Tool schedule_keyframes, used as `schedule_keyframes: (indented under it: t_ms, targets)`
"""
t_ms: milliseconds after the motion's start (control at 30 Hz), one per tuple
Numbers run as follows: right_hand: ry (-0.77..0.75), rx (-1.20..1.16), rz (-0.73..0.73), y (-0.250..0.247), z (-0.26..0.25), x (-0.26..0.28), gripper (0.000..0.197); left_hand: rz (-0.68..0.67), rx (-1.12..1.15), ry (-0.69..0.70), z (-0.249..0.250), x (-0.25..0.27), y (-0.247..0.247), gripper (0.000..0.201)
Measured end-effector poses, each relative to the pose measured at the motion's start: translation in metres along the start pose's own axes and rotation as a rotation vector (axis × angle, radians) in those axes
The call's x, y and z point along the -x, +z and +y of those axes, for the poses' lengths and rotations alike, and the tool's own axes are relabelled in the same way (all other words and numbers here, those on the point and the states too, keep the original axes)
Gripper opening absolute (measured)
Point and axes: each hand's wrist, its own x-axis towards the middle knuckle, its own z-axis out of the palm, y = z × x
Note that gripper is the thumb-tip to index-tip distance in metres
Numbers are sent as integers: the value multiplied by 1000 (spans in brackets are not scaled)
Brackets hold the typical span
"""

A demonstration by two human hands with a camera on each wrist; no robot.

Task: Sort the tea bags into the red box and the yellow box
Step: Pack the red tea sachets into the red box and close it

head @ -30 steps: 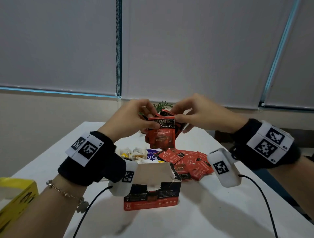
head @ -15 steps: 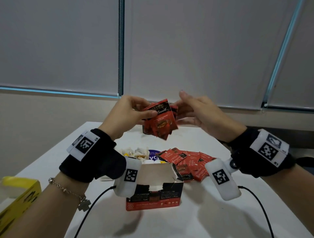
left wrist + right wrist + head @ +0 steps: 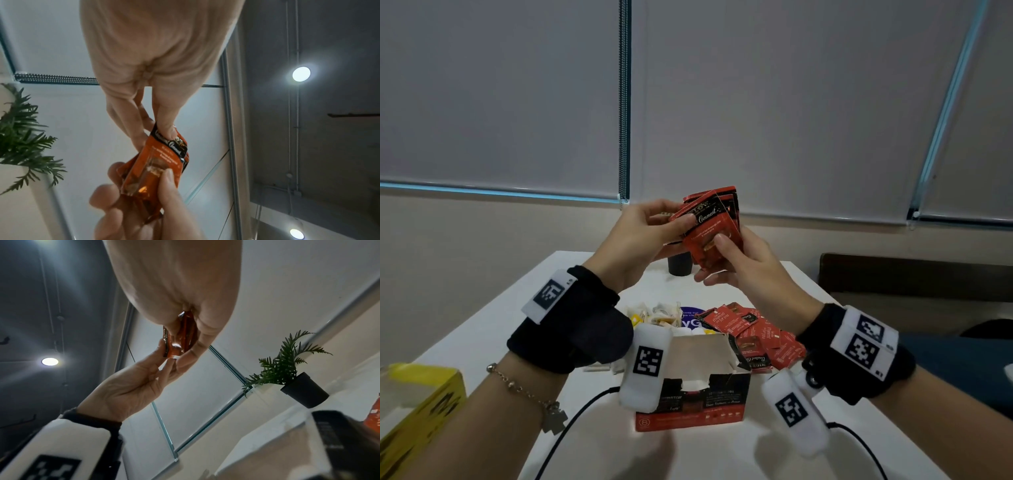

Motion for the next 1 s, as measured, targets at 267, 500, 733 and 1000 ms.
schedule_keyframes:
  t_ms: [267, 500, 733, 1000]
  targets:
    - [-14, -79, 56, 0, 5, -3, 19, -32, -60, 20, 5, 4, 3, 25]
    - [-112, 66, 107, 1, 8, -4, 26, -64, 219, -139, 9, 9, 21, 32]
    - [-137, 316, 20, 13, 5, -2, 21, 88, 404, -118, 10, 8, 29, 45]
    - [100, 28, -117, 4, -15, -6, 18, -65, 325, -118, 12, 8, 11, 45]
